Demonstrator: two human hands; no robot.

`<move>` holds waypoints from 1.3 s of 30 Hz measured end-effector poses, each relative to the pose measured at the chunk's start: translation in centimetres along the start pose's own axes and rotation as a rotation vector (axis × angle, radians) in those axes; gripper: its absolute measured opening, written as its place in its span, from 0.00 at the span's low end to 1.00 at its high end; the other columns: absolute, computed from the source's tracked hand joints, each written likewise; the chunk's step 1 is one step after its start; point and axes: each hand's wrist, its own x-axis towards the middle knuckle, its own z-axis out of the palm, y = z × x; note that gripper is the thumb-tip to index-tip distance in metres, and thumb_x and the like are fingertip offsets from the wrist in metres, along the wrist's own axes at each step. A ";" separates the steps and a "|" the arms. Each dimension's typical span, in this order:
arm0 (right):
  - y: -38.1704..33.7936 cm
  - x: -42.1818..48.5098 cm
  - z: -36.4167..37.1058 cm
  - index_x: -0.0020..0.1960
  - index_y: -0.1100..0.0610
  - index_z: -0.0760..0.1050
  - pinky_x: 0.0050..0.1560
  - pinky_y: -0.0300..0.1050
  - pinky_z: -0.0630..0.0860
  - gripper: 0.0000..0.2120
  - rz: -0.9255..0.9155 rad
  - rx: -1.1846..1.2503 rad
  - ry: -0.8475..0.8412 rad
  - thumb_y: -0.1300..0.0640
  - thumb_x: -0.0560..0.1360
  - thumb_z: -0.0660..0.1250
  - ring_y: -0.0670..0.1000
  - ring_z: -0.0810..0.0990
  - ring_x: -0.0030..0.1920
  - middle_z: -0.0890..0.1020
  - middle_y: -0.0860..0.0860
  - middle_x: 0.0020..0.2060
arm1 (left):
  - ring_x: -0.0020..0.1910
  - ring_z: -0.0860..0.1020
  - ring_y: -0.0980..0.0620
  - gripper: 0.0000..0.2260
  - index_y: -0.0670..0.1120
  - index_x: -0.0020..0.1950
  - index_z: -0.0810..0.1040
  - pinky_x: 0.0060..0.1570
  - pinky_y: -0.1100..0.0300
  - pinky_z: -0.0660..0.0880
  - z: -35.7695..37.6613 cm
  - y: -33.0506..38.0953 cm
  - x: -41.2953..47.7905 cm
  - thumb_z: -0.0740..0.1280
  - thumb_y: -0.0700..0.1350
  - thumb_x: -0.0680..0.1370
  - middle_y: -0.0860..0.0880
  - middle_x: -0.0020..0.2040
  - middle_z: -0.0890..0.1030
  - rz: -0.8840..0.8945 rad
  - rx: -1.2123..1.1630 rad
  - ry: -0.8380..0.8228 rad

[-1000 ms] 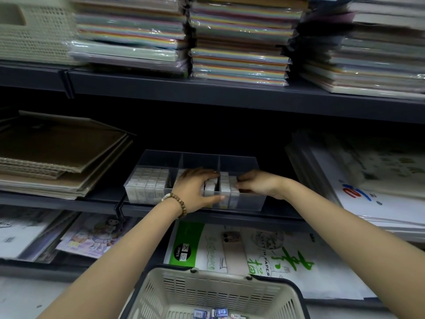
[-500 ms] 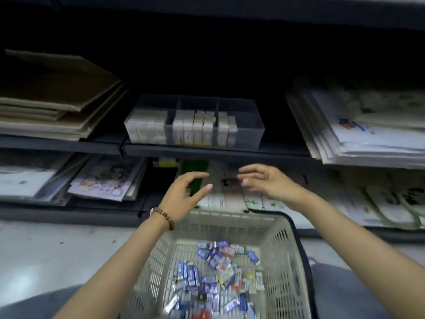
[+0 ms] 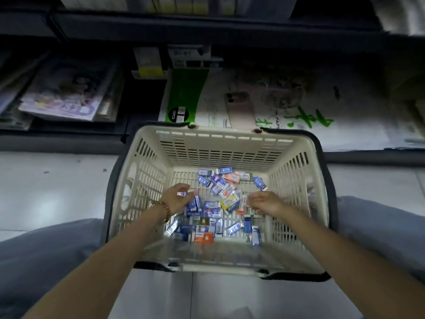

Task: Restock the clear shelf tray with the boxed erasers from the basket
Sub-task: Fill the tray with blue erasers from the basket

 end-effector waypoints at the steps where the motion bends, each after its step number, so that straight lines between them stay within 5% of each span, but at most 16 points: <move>1: -0.3 0.5 0.3 0.64 0.59 0.73 0.51 0.40 0.72 0.20 -0.040 -0.024 -0.005 0.56 0.74 0.69 0.50 0.76 0.53 0.78 0.53 0.58 | 0.61 0.75 0.50 0.23 0.40 0.69 0.68 0.59 0.60 0.72 0.0 -0.6 0.8 0.66 0.49 0.77 0.42 0.68 0.71 -0.032 -0.016 0.031; 3: -1.3 1.7 1.1 0.63 0.60 0.73 0.50 0.38 0.72 0.19 -0.130 -0.004 0.016 0.59 0.74 0.69 0.50 0.76 0.54 0.77 0.54 0.60 | 0.52 0.78 0.58 0.26 0.38 0.72 0.62 0.48 0.66 0.74 0.1 -1.8 2.0 0.65 0.47 0.78 0.40 0.69 0.69 -0.145 -0.059 0.075; 6: -3.4 3.4 2.5 0.62 0.64 0.74 0.49 0.32 0.73 0.17 -0.264 0.018 0.064 0.64 0.73 0.69 0.53 0.77 0.56 0.78 0.58 0.59 | 0.62 0.72 0.45 0.24 0.36 0.70 0.63 0.59 0.56 0.71 0.2 -4.2 3.6 0.65 0.45 0.78 0.38 0.68 0.69 -0.276 -0.028 0.056; 8: -4.4 4.3 3.8 0.60 0.65 0.75 0.47 0.30 0.75 0.15 -0.294 0.037 -0.004 0.66 0.73 0.69 0.53 0.78 0.53 0.79 0.60 0.57 | 0.53 0.73 0.47 0.12 0.38 0.55 0.71 0.50 0.57 0.72 0.6 -5.1 4.2 0.66 0.45 0.78 0.40 0.54 0.75 -0.246 0.020 0.048; 11: -4.6 5.6 6.8 0.61 0.65 0.74 0.52 0.42 0.79 0.15 -0.227 0.017 -0.155 0.63 0.75 0.67 0.54 0.80 0.51 0.79 0.62 0.56 | 0.43 0.69 0.49 0.12 0.40 0.44 0.67 0.35 0.63 0.65 1.3 -5.6 4.8 0.68 0.45 0.76 0.44 0.39 0.69 -0.204 0.041 0.111; 13: -4.4 6.5 8.9 0.62 0.65 0.73 0.58 0.47 0.77 0.18 -0.162 -0.016 -0.202 0.59 0.75 0.68 0.54 0.79 0.53 0.79 0.60 0.58 | 0.46 0.70 0.48 0.15 0.39 0.53 0.67 0.33 0.68 0.67 1.7 -5.6 5.1 0.70 0.45 0.75 0.45 0.43 0.70 -0.208 -0.012 0.135; 18: -4.7 8.0 12.9 0.57 0.66 0.77 0.59 0.54 0.76 0.17 -0.102 -0.027 -0.090 0.56 0.73 0.71 0.57 0.81 0.49 0.82 0.61 0.52 | 0.58 0.70 0.43 0.21 0.37 0.63 0.68 0.63 0.56 0.69 2.9 -5.6 5.7 0.69 0.46 0.75 0.39 0.64 0.64 -0.149 0.098 0.217; 23: -4.9 7.9 13.3 0.59 0.66 0.76 0.54 0.42 0.77 0.21 0.032 0.243 -0.112 0.55 0.71 0.73 0.53 0.81 0.49 0.82 0.61 0.53 | 0.47 0.69 0.48 0.13 0.37 0.55 0.67 0.42 0.61 0.73 2.0 -5.5 6.6 0.68 0.40 0.76 0.46 0.40 0.69 -0.175 -0.093 0.174; 27: -5.1 7.9 12.7 0.63 0.65 0.73 0.58 0.40 0.75 0.22 0.084 0.340 -0.173 0.58 0.72 0.72 0.54 0.80 0.55 0.80 0.59 0.56 | 0.51 0.75 0.47 0.23 0.31 0.61 0.70 0.50 0.65 0.75 1.1 -6.1 6.7 0.71 0.44 0.74 0.39 0.49 0.76 -0.208 -0.156 0.047; 29: -5.1 7.9 12.6 0.63 0.64 0.73 0.56 0.39 0.75 0.21 0.078 0.337 -0.188 0.60 0.73 0.71 0.53 0.80 0.55 0.80 0.58 0.56 | 0.55 0.77 0.44 0.22 0.33 0.61 0.72 0.53 0.59 0.75 0.8 -6.1 6.6 0.72 0.45 0.73 0.37 0.55 0.78 -0.185 -0.103 -0.022; 34: -5.1 8.1 12.3 0.60 0.61 0.76 0.47 0.37 0.78 0.16 0.068 0.335 -0.225 0.59 0.74 0.69 0.47 0.78 0.43 0.80 0.51 0.44 | 0.40 0.79 0.51 0.14 0.41 0.54 0.75 0.39 0.62 0.79 0.7 -6.3 5.9 0.72 0.43 0.73 0.41 0.48 0.81 -0.132 -0.160 -0.079; 39: -5.2 7.6 11.1 0.61 0.60 0.76 0.45 0.37 0.78 0.16 0.062 0.478 -0.239 0.57 0.74 0.68 0.48 0.76 0.44 0.79 0.52 0.44 | 0.44 0.82 0.50 0.12 0.49 0.48 0.78 0.44 0.55 0.80 0.9 -5.4 5.8 0.70 0.56 0.72 0.48 0.44 0.83 -0.156 -0.241 -0.169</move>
